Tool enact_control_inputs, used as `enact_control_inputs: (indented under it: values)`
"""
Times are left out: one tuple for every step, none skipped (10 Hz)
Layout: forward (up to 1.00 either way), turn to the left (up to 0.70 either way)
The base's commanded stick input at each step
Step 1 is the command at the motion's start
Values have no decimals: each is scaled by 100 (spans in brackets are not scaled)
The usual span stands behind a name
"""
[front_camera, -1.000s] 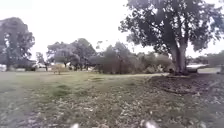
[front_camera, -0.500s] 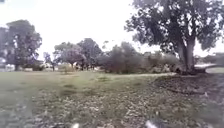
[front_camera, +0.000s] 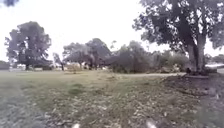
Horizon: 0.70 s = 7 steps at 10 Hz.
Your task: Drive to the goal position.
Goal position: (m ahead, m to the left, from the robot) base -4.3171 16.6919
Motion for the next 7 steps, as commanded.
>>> enact_control_inputs:
  values:
    - [0,70]
    - [0,70]
    - [0,70]
    - [0,70]
    - [0,70]
    - [0,70]
    - [0,70]
